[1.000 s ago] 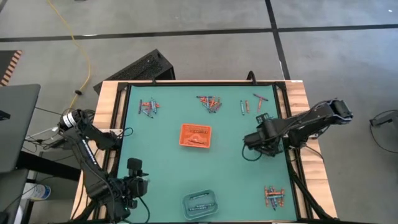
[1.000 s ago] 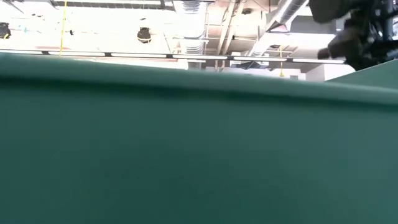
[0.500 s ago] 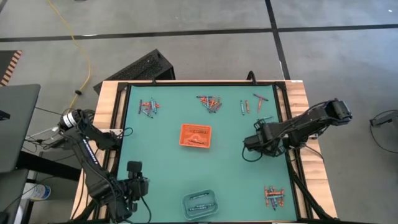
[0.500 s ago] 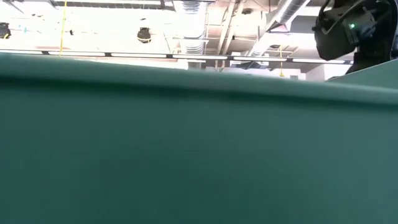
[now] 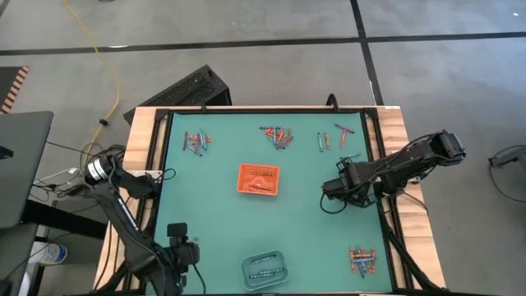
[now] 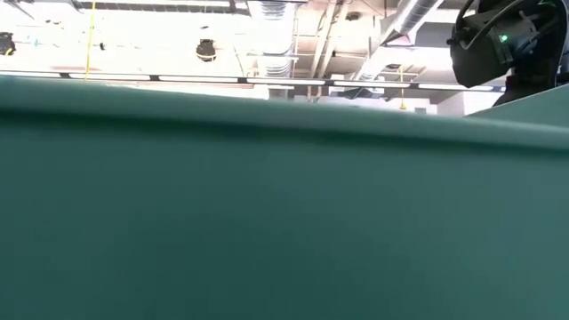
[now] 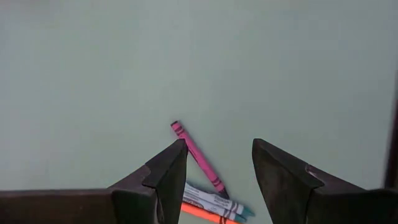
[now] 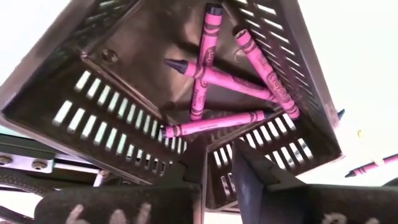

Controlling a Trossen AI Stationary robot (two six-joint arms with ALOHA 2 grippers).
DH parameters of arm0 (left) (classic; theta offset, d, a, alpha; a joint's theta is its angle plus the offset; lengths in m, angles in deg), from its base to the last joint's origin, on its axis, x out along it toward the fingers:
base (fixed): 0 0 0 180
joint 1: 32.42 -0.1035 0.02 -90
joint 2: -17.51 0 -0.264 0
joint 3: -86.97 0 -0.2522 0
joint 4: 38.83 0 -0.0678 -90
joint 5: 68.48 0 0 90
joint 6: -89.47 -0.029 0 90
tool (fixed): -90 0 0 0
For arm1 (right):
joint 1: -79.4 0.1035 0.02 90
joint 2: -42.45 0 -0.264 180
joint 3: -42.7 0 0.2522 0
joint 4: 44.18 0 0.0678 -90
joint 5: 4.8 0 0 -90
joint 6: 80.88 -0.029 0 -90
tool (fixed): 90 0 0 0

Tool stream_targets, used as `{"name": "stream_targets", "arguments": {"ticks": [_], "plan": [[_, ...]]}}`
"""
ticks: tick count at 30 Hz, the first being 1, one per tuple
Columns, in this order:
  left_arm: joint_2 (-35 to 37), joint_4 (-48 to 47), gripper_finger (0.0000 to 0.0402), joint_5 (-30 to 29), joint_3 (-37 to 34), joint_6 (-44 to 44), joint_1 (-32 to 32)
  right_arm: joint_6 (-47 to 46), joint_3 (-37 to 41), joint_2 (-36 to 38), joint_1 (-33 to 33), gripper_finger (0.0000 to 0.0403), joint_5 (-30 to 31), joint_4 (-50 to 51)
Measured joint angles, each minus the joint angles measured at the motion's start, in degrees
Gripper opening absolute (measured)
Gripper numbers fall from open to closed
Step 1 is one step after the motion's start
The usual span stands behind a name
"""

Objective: Sort crayons
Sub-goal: Put the purple crayon into the black bin

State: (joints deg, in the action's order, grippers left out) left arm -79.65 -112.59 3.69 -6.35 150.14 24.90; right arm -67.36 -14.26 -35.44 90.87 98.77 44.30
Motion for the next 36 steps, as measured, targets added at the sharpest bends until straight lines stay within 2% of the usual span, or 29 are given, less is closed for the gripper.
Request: {"name": "stream_targets", "arguments": {"ticks": [7,11,16,21,24,32,36], "plan": [[-3.7,-0.4,0.0171,1.2,-1.1,2.8,-0.1,-0.5,0.0,0.0,0.0,0.0079,-0.2,0.0],[-3.6,1.4,0.0171,2.9,-4.7,5.3,-0.2,-1.8,0.0,0.0,0.0,0.0089,-0.2,0.0],[-2.8,9.0,0.0171,6.1,-10.9,6.3,-0.7,-2.1,0.0,0.0,0.0,0.0107,-0.2,0.0],[-1.5,10.7,0.0171,5.5,-13.7,7.6,-1.6,-2.5,0.0,0.0,0.0,0.0126,-0.2,0.0],[-1.3,10.8,0.0171,5.8,-14.5,7.5,-2.4,-2.5,0.0,0.0,0.0,0.0132,-0.2,0.0],[-0.8,20.0,0.0170,11.4,-19.6,3.8,-5.5,-3.3,-2.4,0.0,0.0,0.0132,-0.2,0.4],[-0.3,20.5,0.0145,11.9,-19.7,2.6,-6.3,-4.5,-4.4,0.0,0.1,0.0133,-0.2,2.8]]}}
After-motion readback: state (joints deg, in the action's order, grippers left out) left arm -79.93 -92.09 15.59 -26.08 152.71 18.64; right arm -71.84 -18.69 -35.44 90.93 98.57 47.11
